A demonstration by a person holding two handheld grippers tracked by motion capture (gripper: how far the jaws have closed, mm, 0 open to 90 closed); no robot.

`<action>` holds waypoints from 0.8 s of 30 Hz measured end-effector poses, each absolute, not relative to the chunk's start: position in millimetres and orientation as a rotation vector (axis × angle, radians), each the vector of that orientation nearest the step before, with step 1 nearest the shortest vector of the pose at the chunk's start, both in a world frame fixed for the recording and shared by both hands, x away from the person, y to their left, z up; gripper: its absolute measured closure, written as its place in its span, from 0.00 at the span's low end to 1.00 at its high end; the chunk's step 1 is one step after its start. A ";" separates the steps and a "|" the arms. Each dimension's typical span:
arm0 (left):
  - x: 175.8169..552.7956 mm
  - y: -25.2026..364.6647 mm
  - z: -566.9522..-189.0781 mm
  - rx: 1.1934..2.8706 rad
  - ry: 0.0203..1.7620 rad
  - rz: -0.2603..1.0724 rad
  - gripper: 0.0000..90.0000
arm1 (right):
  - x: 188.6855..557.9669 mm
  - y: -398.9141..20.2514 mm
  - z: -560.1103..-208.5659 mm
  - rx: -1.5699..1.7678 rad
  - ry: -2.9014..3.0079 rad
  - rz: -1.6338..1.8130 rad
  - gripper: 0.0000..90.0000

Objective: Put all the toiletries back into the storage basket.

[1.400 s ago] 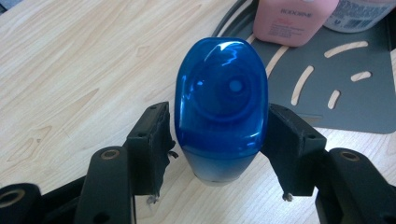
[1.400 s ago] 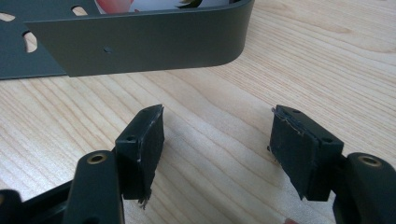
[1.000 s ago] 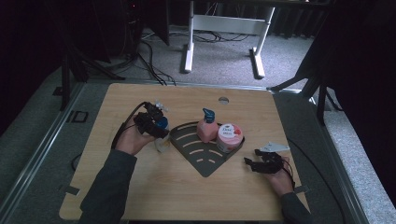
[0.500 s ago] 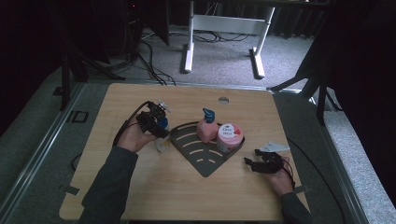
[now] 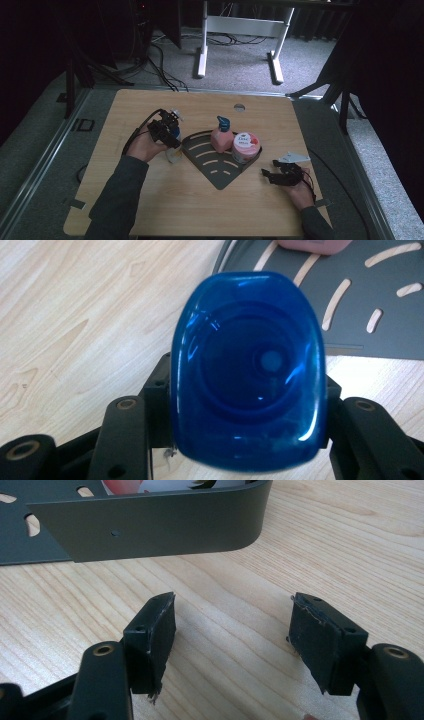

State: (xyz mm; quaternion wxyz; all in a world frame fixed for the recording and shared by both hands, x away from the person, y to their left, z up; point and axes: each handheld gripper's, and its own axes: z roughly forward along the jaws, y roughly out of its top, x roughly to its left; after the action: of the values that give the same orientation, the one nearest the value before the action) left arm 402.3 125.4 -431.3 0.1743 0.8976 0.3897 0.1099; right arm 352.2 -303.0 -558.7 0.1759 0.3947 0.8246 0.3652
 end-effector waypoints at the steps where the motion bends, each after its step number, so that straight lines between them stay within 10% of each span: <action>1: 403.2 124.9 -432.2 2.553 1.101 0.304 0.53 | 352.2 -303.0 -558.8 1.118 2.336 1.034 0.39; 24: 412.3 118.9 -440.3 2.614 1.107 0.244 0.53 | 352.2 -303.0 -558.8 1.117 2.336 1.034 0.39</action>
State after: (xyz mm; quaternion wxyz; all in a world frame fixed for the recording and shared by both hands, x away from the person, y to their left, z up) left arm 412.3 118.9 -440.3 0.1458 0.9076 0.3844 0.0848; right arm 352.2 -303.0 -558.8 0.1759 0.3944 0.8247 0.3652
